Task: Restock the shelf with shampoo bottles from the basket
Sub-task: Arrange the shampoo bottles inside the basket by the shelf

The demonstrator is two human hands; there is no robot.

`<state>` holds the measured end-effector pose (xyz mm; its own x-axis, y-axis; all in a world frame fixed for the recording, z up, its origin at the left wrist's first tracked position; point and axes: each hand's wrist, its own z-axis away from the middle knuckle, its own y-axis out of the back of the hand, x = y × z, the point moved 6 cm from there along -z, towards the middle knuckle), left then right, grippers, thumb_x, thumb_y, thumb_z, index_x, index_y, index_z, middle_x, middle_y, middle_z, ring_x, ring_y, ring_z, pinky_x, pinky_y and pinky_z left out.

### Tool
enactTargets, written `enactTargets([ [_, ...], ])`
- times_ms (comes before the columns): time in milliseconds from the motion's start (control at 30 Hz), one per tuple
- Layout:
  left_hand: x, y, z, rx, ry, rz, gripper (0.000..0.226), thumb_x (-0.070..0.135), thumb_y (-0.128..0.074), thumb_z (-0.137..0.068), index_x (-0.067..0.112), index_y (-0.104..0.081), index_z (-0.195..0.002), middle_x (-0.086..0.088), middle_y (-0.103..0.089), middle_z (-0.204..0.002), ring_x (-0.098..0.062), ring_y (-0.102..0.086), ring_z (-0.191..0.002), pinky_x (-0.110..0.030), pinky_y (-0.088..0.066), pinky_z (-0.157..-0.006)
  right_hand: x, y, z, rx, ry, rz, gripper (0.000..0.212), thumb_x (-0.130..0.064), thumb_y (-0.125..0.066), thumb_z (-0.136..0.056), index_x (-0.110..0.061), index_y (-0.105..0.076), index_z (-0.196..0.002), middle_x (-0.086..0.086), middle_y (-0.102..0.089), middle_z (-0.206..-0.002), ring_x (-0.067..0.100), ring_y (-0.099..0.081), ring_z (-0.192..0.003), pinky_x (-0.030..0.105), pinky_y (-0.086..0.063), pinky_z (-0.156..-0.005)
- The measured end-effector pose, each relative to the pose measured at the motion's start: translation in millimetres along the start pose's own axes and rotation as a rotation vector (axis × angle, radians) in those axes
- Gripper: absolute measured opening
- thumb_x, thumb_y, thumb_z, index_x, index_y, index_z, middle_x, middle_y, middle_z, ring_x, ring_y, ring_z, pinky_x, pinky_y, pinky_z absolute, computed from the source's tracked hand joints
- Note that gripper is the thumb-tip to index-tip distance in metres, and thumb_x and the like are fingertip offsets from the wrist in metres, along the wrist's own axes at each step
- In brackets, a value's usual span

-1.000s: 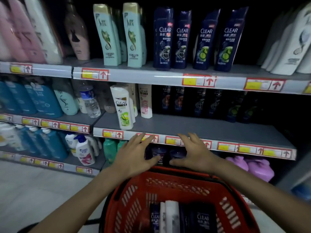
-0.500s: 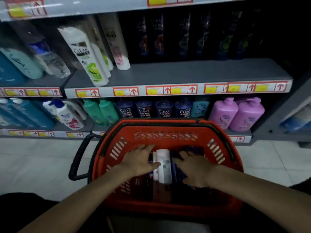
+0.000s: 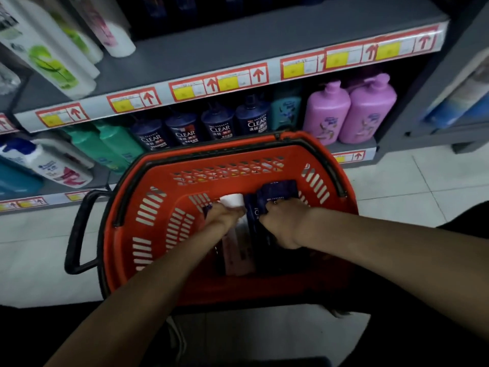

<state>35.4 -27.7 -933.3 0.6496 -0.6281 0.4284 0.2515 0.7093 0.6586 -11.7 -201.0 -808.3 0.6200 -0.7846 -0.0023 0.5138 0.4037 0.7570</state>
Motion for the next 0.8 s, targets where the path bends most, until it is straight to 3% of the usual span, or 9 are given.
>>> enactTargets([
  [100,1.9,-1.8,-2.1,0.044,0.013,-0.014,0.093,0.06,-0.085,-0.06,0.01,-0.058,-0.133,-0.009,-0.067,-0.128,-0.028,-0.065,-0.114,-0.031,-0.053,-0.089,4.7,-0.9,-1.8,-0.014,-0.005,-0.007,0.044,-0.018,-0.063,-0.095,-0.014,-0.055,-0.138,0.014,-0.05,-0.14,0.034,-0.053,-0.124,0.047,-0.05,-0.1],
  [267,4.4,-2.0,3.9,-0.025,0.056,0.064,0.071,0.045,-0.091,-0.058,0.01,-0.06,-0.111,-0.002,-0.066,-0.11,-0.022,-0.063,-0.098,-0.028,-0.048,-0.081,6.7,-0.3,-3.1,-0.015,-0.009,-0.008,0.044,-0.019,-0.064,-0.094,-0.014,-0.056,-0.137,0.016,-0.049,-0.139,0.036,-0.053,-0.122,0.049,-0.051,-0.098],
  [367,6.5,10.6,13.8,-0.051,0.042,0.092,0.082,0.055,-0.09,-0.044,0.011,-0.064,-0.108,-0.002,-0.069,-0.109,-0.023,-0.066,-0.099,-0.029,-0.052,-0.082,5.0,1.6,-3.7,-0.02,-0.006,-0.008,0.046,-0.02,-0.065,-0.094,-0.015,-0.055,-0.139,0.015,-0.049,-0.14,0.035,-0.053,-0.123,0.049,-0.051,-0.097],
  [467,2.7,32.7,28.8,-0.019,-0.001,0.137,0.08,0.054,-0.088,-0.043,0.009,-0.067,-0.106,-0.005,-0.072,-0.104,-0.022,-0.068,-0.096,-0.031,-0.056,-0.077,3.3,6.3,-3.4,-0.024,-0.005,-0.009,0.048,-0.022,-0.065,-0.094,-0.014,-0.054,-0.14,0.015,-0.048,-0.14,0.035,-0.053,-0.123,0.048,-0.051,-0.096],
  [567,0.1,51.8,50.7,-0.073,-0.073,0.27,0.062,0.032,-0.092,-0.058,0.016,-0.071,-0.114,-0.002,-0.075,-0.097,-0.019,-0.071,-0.089,-0.036,-0.061,-0.079,-1.4,13.8,-4.0,-0.013,-0.001,0.008,0.05,-0.024,-0.066,-0.094,-0.014,-0.053,-0.141,0.014,-0.048,-0.14,0.035,-0.052,-0.124,0.047,-0.05,-0.097],
  [700,1.4,88.3,76.9,-0.074,-0.131,0.336,0.054,0.029,-0.094,-0.054,0.016,-0.072,-0.101,-0.003,-0.078,-0.091,-0.019,-0.075,-0.088,-0.044,-0.062,-0.085,-12.0,28.2,-2.5,0.012,0.003,-0.027,0.052,-0.025,-0.067,-0.094,-0.014,-0.049,-0.142,0.013,-0.047,-0.137,0.034,-0.05,-0.125,0.045,-0.049,-0.096],
  [800,10.3,118.9,96.7,-0.076,-0.16,0.434,0.049,0.025,-0.094,-0.058,0.016,-0.07,-0.1,-0.002,-0.079,-0.089,-0.018,-0.076,-0.086,-0.036,-0.063,-0.079,-21.2,46.4,0.5,0.075,0.026,-0.163,0.059,-0.031,-0.067,-0.093,-0.014,-0.043,-0.144,0.012,-0.049,-0.137,0.034,-0.052,-0.126,0.043,-0.051,-0.096],
])
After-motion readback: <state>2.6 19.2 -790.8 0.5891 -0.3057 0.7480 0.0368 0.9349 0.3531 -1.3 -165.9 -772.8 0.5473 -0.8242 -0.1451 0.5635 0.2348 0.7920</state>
